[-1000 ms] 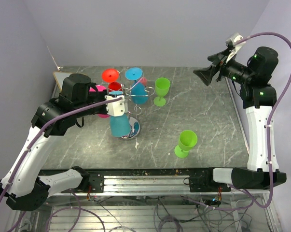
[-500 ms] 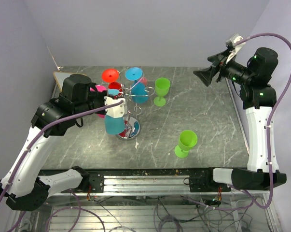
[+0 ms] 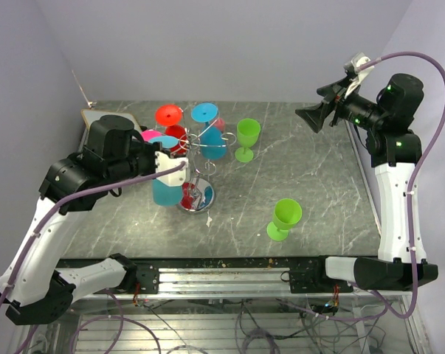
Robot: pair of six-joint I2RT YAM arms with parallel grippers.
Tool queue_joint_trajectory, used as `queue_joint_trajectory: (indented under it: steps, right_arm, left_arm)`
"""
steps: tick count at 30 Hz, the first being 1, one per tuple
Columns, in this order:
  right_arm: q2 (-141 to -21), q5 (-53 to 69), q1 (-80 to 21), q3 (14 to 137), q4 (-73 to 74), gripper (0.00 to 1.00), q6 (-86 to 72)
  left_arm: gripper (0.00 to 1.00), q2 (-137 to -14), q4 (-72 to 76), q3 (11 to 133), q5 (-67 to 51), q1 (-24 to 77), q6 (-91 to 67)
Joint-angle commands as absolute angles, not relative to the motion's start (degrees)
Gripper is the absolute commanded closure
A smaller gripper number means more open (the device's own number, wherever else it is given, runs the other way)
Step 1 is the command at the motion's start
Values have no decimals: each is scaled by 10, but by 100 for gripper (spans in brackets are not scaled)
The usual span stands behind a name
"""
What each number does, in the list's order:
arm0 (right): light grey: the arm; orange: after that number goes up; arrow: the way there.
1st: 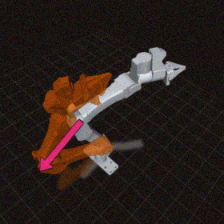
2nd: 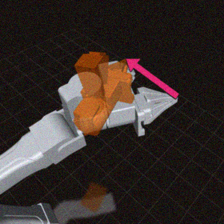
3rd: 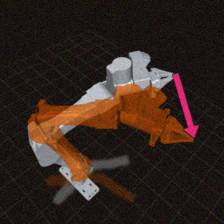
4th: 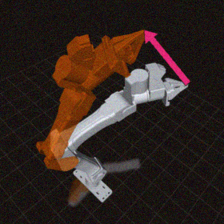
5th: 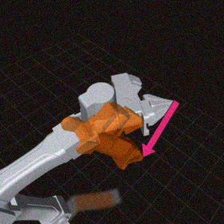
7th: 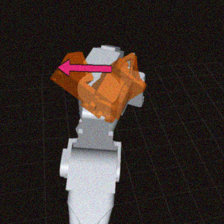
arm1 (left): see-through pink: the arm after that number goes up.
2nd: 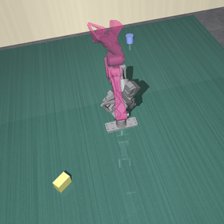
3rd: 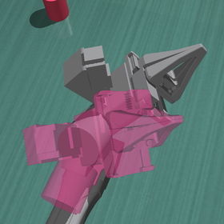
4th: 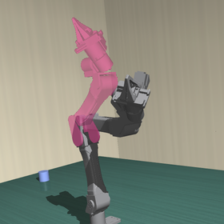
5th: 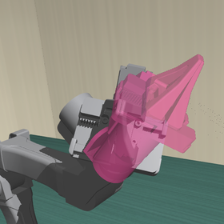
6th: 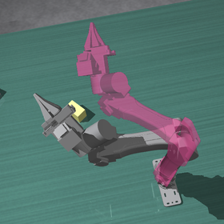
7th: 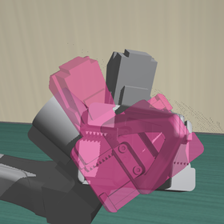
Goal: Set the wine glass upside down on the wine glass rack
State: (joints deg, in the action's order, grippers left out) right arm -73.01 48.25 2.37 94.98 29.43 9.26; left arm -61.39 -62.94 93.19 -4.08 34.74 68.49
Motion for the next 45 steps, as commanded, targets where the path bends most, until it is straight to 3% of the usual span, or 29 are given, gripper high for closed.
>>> queue_joint_trajectory:
  steps: [1,34,45]
  right_arm:
    - [-722,486,28,946,286,9,98]
    - [-722,483,29,938,290,9,104]
    - [-714,455,28,933,298,9,128]
  left_arm:
    - [93,-606,-650,957,-36,347,714]
    - [93,-621,-723,999,-162,344,764]
    - [85,-626,-713,967,-151,344,749]
